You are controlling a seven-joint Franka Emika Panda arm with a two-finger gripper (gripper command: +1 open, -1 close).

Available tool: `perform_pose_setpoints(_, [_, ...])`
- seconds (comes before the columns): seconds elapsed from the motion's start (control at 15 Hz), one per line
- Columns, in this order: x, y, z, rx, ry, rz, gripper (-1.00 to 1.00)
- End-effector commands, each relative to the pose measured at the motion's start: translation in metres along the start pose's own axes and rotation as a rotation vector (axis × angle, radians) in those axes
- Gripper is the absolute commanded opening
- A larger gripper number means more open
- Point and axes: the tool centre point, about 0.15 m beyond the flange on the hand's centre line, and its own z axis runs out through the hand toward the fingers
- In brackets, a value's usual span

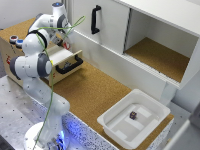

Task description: Store the grasped pink object in the box

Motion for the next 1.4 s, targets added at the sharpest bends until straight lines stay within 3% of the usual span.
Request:
perform_pose_setpoints(0.0, [0.001,0.063,-0.003,0.017,-0.024,-0.021,-1.0])
perform_pose_setpoints(0.53, [-0.012,0.164,0.03,0.036,-0.092,0.015,-1.0])
perform_pose_setpoints(1.13, [-0.022,0.339,0.056,0.021,-0.139,0.179,-1.0])
perform_pose_setpoints(1.33, [-0.032,0.386,0.07,-0.044,-0.183,0.315,-1.0])
